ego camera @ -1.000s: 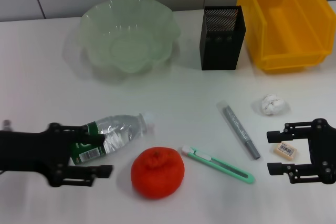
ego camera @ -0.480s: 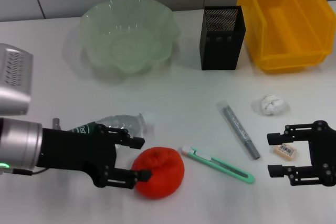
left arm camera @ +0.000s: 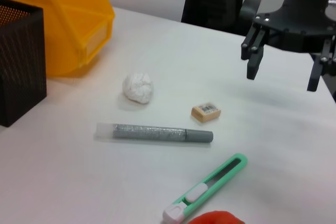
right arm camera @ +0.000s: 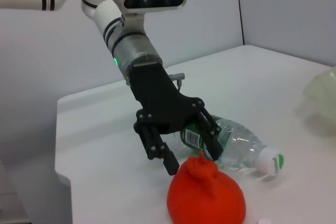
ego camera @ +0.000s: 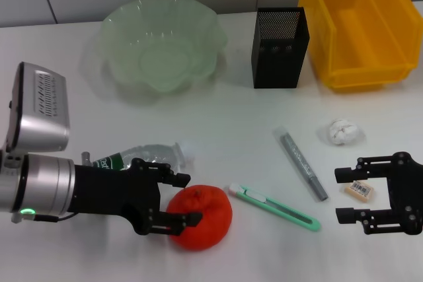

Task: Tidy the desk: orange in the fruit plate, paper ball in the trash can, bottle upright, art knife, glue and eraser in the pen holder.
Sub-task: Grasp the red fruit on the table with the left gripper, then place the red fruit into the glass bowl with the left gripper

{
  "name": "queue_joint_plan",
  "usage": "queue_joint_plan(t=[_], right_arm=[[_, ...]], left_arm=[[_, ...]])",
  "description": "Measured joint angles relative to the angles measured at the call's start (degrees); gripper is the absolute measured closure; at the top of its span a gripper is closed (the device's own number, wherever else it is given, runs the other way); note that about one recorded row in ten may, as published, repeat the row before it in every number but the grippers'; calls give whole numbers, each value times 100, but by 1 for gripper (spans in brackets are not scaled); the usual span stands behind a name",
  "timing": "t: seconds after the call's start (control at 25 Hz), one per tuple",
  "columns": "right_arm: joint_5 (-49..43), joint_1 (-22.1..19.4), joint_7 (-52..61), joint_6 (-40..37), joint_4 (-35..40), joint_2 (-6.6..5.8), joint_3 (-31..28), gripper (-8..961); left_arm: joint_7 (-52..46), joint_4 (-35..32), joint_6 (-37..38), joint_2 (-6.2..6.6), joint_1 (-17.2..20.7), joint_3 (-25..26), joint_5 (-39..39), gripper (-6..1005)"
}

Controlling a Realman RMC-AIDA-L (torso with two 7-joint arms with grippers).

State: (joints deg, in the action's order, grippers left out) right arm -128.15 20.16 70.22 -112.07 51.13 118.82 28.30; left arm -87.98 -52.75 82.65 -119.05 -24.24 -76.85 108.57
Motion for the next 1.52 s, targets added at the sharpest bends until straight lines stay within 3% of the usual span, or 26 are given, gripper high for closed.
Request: queue_joint_plan(t=[0.48,0.84,1.08,1.2,1.52], right_arm=[[0,28,0,41,-42,1,0,300],[5,32,0,56,-42,9,-10,300],[4,32,2,80,-51,9,-3,300],[11,38,2,109,-55,9,0,300],[33,38,2,116,-80,9,-7,301]], left_arm=[[-53,32,-345,4,-46,-433,-11,301],[3,1,-329,5,-38,-466,-165,311],[15,38,-357,14,-33,-550,-194,482],[16,17,-373,14,-32,-586,-212,741],[15,-31,-270,45,-3,-515,-513,790]])
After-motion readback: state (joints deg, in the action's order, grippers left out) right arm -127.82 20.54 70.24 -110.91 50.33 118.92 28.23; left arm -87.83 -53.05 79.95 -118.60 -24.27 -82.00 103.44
